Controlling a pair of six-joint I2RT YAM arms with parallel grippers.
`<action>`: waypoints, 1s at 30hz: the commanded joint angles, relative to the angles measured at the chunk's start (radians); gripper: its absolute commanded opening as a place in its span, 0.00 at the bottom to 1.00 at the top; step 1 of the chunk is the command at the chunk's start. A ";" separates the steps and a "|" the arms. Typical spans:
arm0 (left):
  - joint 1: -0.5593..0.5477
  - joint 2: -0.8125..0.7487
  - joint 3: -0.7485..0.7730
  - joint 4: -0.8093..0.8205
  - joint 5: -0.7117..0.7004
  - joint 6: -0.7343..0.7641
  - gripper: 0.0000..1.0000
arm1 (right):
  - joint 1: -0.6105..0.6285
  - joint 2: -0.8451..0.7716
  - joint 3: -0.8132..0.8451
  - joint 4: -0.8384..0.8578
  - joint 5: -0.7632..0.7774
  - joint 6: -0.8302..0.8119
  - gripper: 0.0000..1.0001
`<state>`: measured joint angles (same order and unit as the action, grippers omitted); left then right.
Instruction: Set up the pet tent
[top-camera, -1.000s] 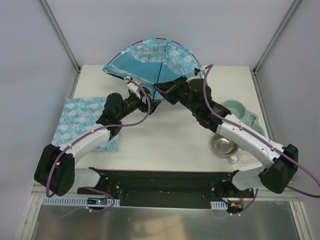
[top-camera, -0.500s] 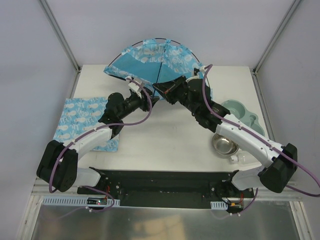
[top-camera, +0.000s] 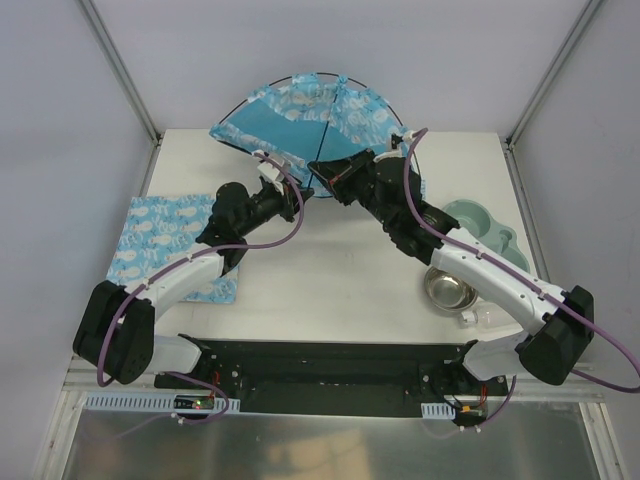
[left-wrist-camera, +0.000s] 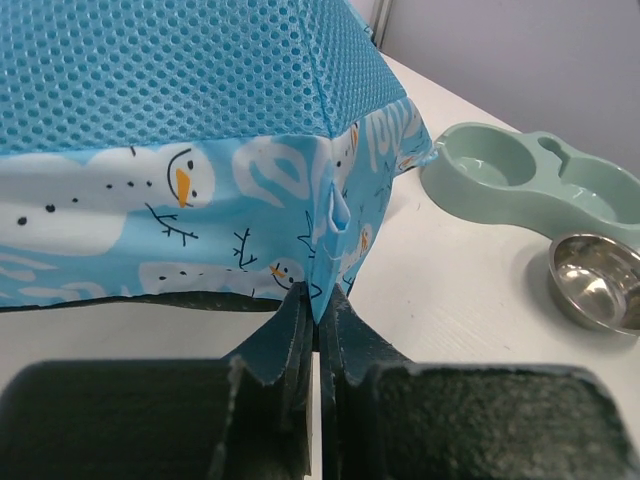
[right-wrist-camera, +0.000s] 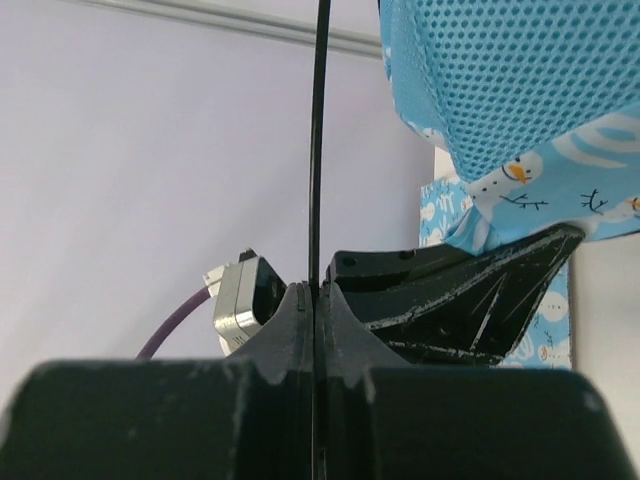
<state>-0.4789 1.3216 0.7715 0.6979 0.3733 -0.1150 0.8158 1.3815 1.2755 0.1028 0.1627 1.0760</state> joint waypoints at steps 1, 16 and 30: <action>-0.012 -0.054 0.025 0.000 0.036 -0.011 0.00 | -0.021 0.016 -0.004 0.050 0.207 -0.071 0.00; -0.009 -0.255 -0.057 -0.186 0.019 0.060 0.00 | -0.090 0.083 0.015 0.080 0.282 -0.148 0.00; -0.009 -0.282 -0.049 -0.238 0.059 0.054 0.00 | -0.070 0.175 0.056 0.103 0.350 -0.220 0.00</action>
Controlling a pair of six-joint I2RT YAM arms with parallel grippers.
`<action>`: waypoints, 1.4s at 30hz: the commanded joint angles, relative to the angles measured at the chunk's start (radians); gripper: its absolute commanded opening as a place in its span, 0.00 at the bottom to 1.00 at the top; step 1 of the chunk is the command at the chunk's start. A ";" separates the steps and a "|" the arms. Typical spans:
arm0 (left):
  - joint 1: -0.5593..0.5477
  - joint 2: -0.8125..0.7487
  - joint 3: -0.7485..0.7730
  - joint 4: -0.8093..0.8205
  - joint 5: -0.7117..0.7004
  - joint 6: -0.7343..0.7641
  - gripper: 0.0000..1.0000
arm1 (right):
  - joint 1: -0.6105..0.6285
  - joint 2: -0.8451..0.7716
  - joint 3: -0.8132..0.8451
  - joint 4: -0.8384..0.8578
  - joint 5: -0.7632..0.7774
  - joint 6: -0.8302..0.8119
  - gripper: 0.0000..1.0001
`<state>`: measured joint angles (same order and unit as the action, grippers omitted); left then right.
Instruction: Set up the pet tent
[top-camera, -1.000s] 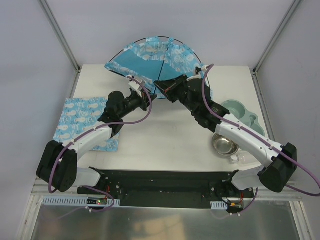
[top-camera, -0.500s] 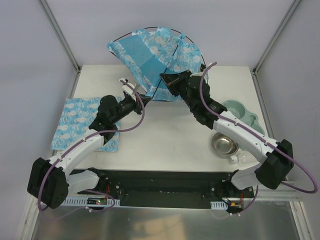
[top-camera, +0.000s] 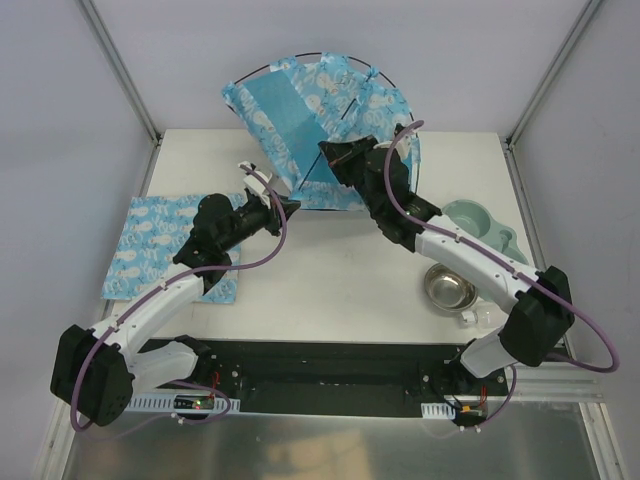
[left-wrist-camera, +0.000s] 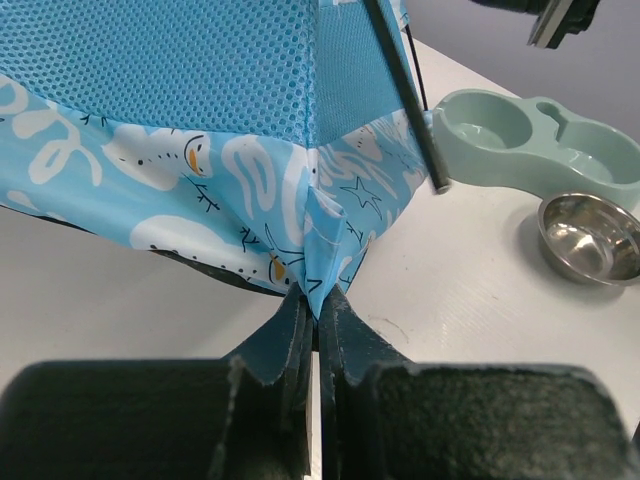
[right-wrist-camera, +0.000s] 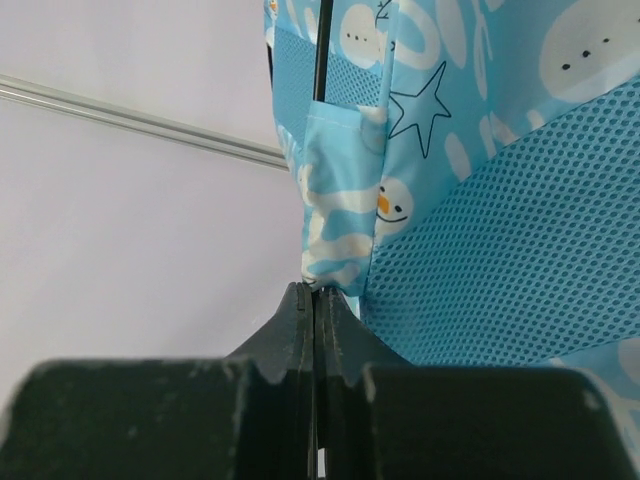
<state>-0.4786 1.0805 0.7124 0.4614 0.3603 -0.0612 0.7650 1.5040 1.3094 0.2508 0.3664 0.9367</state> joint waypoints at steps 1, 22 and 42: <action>-0.009 -0.040 0.010 -0.003 0.074 -0.002 0.00 | -0.018 0.062 0.027 -0.047 0.154 -0.088 0.00; -0.008 -0.060 0.006 -0.056 0.025 0.001 0.00 | -0.046 0.032 -0.044 -0.021 0.105 -0.022 0.00; 0.005 -0.087 -0.011 -0.069 0.029 0.011 0.00 | -0.062 0.028 -0.078 -0.042 0.137 -0.022 0.00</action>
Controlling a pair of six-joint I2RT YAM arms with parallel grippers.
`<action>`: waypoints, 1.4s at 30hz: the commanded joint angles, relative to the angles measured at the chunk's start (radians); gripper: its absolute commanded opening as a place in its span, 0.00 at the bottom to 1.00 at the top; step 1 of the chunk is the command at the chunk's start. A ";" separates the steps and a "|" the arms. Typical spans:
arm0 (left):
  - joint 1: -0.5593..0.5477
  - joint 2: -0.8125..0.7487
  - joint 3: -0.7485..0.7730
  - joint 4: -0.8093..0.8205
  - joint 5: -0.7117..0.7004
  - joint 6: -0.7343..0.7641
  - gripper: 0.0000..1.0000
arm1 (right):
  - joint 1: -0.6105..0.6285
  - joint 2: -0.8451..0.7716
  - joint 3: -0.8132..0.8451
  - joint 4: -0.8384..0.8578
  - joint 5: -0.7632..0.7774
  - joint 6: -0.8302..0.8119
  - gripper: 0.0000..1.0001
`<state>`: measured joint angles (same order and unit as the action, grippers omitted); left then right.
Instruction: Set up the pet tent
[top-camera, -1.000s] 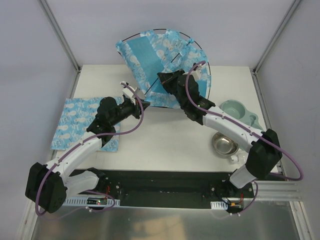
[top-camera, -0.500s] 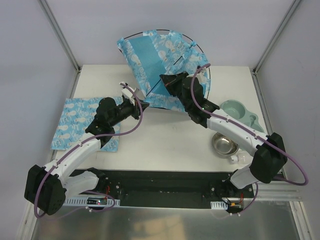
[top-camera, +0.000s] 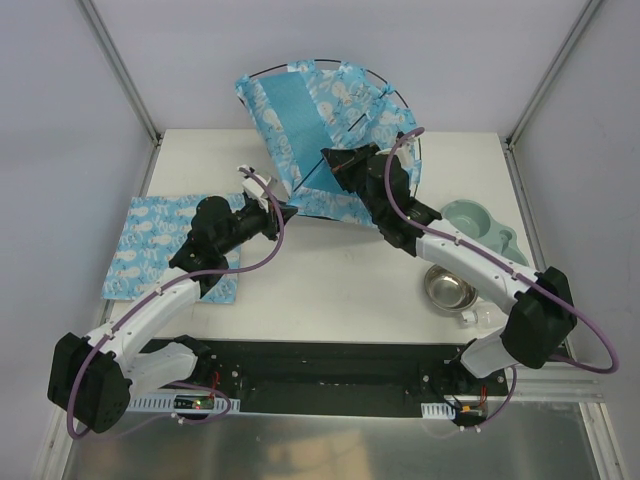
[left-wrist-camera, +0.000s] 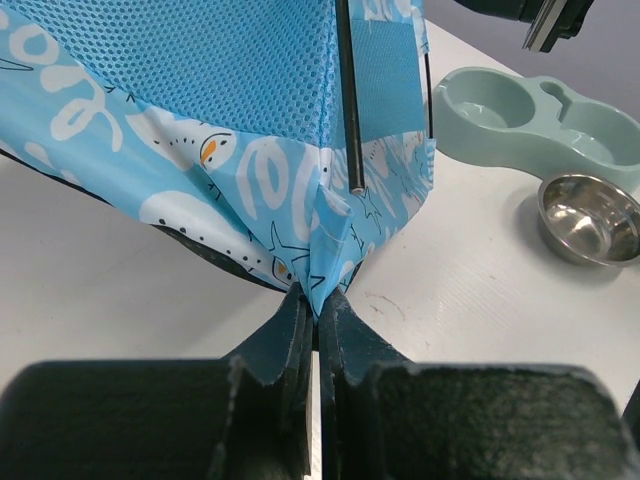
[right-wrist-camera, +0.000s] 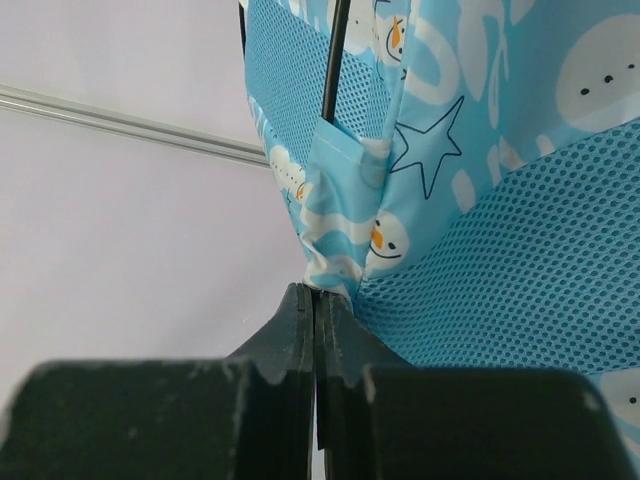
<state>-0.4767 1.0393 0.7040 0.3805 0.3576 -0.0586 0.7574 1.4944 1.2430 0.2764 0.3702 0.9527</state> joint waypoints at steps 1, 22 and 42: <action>0.001 -0.042 -0.001 0.011 0.034 0.008 0.00 | -0.053 0.041 -0.011 -0.071 0.136 -0.040 0.00; 0.041 -0.054 0.000 -0.002 0.064 -0.012 0.00 | -0.078 -0.008 -0.073 -0.037 0.118 -0.025 0.00; 0.049 -0.048 0.011 -0.005 0.090 -0.018 0.00 | -0.078 0.052 -0.039 -0.037 0.091 -0.037 0.00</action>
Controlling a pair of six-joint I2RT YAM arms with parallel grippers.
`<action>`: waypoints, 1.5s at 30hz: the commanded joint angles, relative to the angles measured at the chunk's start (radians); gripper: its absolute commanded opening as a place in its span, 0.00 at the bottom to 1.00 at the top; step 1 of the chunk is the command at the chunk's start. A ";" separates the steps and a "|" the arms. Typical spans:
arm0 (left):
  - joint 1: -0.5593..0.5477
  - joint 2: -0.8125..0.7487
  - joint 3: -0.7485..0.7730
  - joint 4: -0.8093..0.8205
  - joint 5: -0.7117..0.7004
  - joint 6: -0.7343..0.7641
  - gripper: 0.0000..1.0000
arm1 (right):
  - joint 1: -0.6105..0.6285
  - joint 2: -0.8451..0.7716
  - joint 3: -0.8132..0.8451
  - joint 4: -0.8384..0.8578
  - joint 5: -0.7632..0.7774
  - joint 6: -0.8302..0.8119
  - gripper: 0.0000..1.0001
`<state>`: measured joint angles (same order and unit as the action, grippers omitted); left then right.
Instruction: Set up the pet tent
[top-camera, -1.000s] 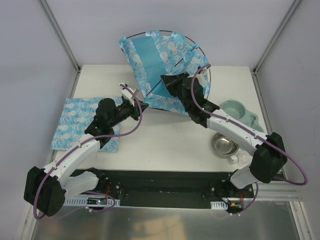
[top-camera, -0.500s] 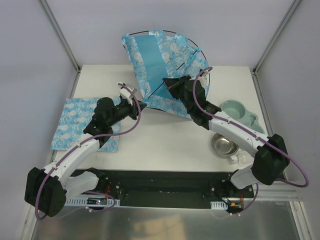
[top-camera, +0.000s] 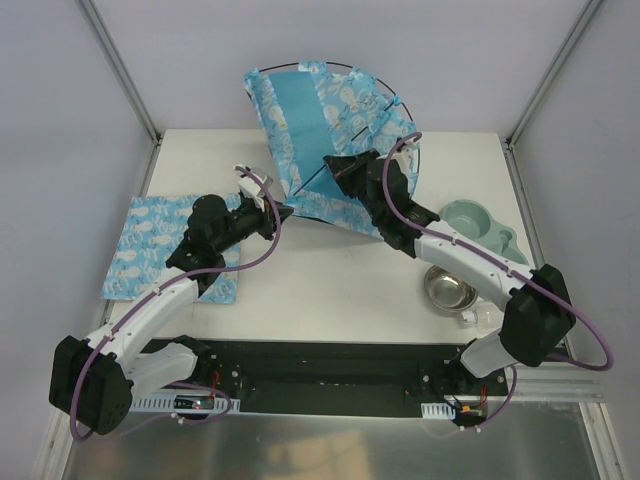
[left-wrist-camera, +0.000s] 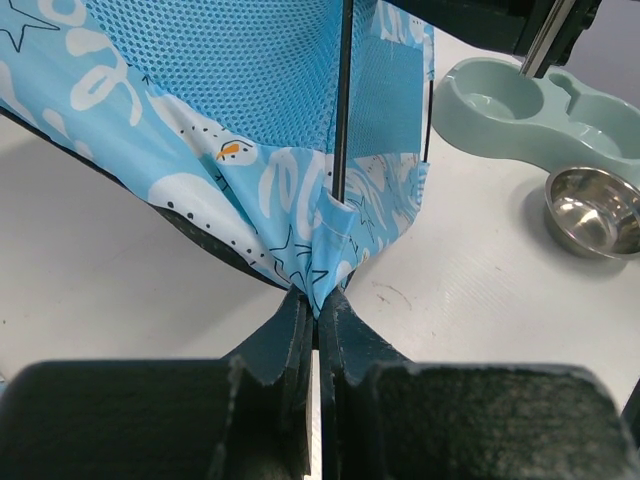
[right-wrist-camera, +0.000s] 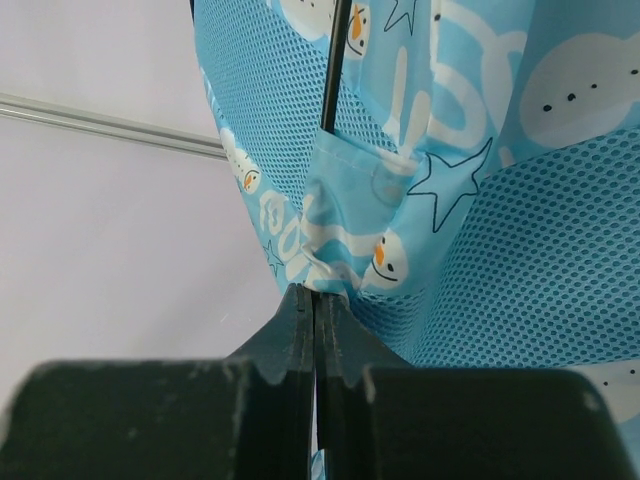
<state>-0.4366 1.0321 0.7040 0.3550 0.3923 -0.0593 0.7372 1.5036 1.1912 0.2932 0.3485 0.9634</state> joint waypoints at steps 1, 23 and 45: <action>0.009 -0.038 0.012 0.021 0.057 -0.017 0.00 | -0.053 0.046 0.015 -0.054 0.115 -0.054 0.00; 0.009 0.017 0.089 -0.030 0.118 -0.001 0.00 | 0.042 0.063 0.061 -0.002 0.046 -0.251 0.00; 0.009 0.069 0.152 -0.186 0.220 0.001 0.06 | 0.094 0.050 0.039 0.073 -0.005 -0.402 0.00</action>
<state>-0.4244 1.0962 0.8001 0.1711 0.5434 -0.0589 0.8406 1.5555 1.2419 0.3737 0.3401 0.6113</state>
